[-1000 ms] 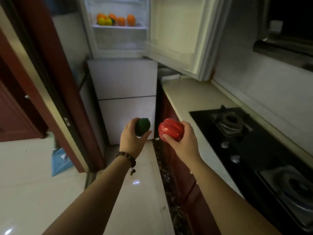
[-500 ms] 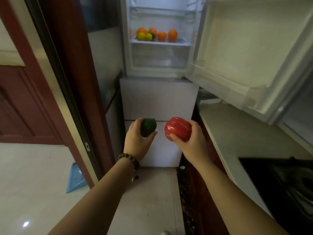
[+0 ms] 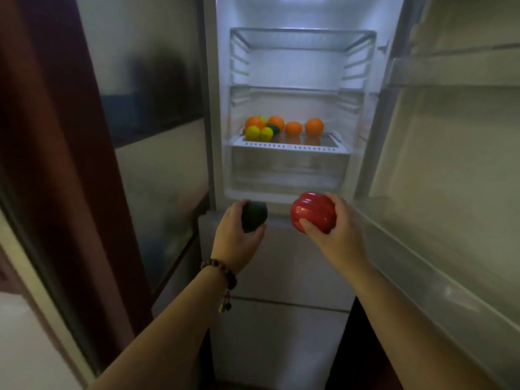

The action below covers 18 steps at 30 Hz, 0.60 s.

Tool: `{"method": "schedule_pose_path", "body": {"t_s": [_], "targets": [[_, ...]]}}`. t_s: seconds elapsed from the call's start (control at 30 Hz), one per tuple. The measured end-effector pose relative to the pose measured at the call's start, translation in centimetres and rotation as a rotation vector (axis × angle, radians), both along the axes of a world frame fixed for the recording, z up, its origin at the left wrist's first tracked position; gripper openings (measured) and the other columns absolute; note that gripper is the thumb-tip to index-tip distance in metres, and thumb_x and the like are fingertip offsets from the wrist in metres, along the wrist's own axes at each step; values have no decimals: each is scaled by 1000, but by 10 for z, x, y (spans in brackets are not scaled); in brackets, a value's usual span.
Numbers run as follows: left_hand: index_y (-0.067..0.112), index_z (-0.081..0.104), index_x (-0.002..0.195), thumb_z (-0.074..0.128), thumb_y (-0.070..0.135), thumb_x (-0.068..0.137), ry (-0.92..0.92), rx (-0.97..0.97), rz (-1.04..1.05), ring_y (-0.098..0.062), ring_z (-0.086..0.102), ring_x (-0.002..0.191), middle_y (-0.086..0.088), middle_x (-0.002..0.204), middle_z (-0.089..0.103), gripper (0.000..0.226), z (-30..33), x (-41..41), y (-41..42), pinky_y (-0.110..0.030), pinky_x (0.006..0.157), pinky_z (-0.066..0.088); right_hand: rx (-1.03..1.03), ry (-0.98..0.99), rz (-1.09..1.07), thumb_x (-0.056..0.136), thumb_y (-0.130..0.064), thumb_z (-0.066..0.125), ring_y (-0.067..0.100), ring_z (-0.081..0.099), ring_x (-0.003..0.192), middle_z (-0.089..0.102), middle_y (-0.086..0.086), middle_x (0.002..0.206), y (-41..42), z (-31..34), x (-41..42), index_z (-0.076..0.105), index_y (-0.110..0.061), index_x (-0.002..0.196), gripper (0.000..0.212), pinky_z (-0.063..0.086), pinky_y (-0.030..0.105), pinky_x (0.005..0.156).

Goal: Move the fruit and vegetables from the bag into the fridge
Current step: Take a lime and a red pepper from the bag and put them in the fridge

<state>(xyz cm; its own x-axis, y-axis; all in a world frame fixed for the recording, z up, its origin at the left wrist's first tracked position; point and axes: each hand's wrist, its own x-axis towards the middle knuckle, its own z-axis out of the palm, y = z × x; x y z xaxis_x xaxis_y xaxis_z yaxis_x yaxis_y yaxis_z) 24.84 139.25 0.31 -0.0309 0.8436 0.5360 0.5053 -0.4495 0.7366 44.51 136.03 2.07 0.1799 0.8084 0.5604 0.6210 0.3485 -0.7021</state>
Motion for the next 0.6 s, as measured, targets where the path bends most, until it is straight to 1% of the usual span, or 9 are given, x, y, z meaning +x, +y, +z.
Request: {"method": "schedule_pose_path", "body": {"t_s": [0.1, 0.13, 0.2, 0.27, 0.37, 0.43, 0.5, 0.57, 0.6], "targets": [[19, 47, 125, 71, 20, 79, -6, 28, -10, -4, 49, 103, 1, 119, 54, 52, 14, 4, 54, -20, 88, 40, 41, 4, -16, 70, -36, 79, 19, 49, 111, 47, 2, 128, 52, 13, 2, 42, -25, 130, 71, 42, 31, 89], [19, 47, 125, 71, 19, 80, -9, 42, -20, -5, 49, 104, 1, 119, 54, 51, 18, 5, 73, -22, 89, 41, 50, 5, -17, 70, -36, 79, 17, 48, 111, 46, 0, 127, 70, 17, 1, 41, -26, 130, 71, 42, 30, 88], [20, 46, 125, 71, 19, 80, -14, 70, -53, -6, 50, 106, 2, 120, 53, 51, 25, 7, 113, -24, 91, 43, 70, -10, -21, 70, -36, 79, 12, 45, 109, 43, -4, 126, 104, 21, 0, 39, -28, 130, 72, 38, 19, 82], [19, 46, 125, 71, 20, 79, -11, 123, -78, -7, 50, 107, 1, 122, 52, 52, 33, 8, 157, -25, 92, 44, 99, -24, -35, 70, -38, 78, 11, 45, 110, 43, -3, 128, 140, 26, -1, 39, -29, 129, 71, 36, 14, 79], [15, 49, 126, 72, 16, 78, 11, 207, -53, -5, 45, 106, -3, 121, 49, 53, 48, 9, 220, -22, 94, 40, 99, -17, -67, 69, -42, 77, 15, 49, 109, 46, 1, 128, 194, 38, -2, 39, -32, 128, 71, 44, 24, 85], [13, 50, 127, 73, 14, 76, 32, 242, -35, -8, 44, 103, -6, 117, 48, 56, 61, 10, 261, -20, 92, 37, 110, -15, -95, 70, -41, 78, 15, 50, 105, 47, 0, 124, 228, 50, -3, 40, -31, 127, 69, 43, 19, 80], [14, 52, 126, 73, 17, 74, 76, 282, -61, -17, 50, 101, -8, 113, 53, 56, 73, 14, 304, -29, 92, 42, 122, -40, -145, 71, -38, 77, 13, 48, 103, 45, 0, 123, 257, 63, -3, 40, -28, 128, 69, 37, 12, 74], [13, 53, 124, 74, 19, 73, 122, 316, -111, -22, 54, 103, -8, 112, 59, 55, 85, 24, 347, -35, 92, 45, 131, -54, -193, 72, -37, 77, 13, 47, 102, 43, 1, 123, 281, 74, 0, 39, -26, 130, 71, 36, 14, 73], [13, 53, 123, 74, 19, 74, 130, 291, -140, -22, 55, 103, -7, 112, 60, 54, 93, 31, 367, -33, 90, 46, 133, -57, -211, 71, -37, 77, 14, 47, 102, 43, 1, 123, 290, 78, 2, 39, -27, 131, 71, 37, 16, 74]]}}
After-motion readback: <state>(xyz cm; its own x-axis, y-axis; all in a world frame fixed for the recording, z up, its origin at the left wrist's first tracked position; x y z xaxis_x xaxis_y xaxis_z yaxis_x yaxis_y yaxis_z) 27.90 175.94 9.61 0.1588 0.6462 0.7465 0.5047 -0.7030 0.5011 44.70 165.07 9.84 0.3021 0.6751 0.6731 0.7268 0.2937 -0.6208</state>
